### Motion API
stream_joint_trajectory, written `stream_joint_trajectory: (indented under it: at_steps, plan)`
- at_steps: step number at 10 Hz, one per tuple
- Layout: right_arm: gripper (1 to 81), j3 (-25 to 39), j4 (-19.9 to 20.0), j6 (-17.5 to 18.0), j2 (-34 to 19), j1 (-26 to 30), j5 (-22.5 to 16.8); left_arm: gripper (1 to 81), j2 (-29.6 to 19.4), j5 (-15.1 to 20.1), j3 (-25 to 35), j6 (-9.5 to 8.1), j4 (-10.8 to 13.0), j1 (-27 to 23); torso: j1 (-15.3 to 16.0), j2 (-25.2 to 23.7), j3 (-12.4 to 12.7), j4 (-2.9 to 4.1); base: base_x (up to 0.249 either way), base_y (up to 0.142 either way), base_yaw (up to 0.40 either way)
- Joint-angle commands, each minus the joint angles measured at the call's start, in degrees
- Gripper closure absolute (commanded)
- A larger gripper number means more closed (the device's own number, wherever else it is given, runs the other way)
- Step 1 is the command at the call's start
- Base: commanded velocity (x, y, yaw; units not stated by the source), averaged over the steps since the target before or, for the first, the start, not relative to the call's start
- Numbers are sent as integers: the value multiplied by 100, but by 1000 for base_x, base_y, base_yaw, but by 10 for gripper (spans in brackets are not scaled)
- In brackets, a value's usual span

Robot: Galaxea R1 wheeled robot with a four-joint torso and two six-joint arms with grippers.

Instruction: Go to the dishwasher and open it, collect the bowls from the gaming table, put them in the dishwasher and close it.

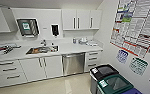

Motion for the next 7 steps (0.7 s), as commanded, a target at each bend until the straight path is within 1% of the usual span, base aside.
stream_joint_trajectory:
  at_steps: [1,5,7]
  plan:
    - [10,88,-1,-27,-75,259,-270,10,-104,285,112,42,-15,-288,0,-2,0,0,108,0,0]
    - [10,71,-1,-27,-75,251,-270,10,-95,285,112,42,-15,-296,-1,-2,0,0,108,0,0]
    - [10,62,-1,-27,-75,259,-270,10,-95,285,112,42,-15,-288,-1,-2,0,0,108,66,0]
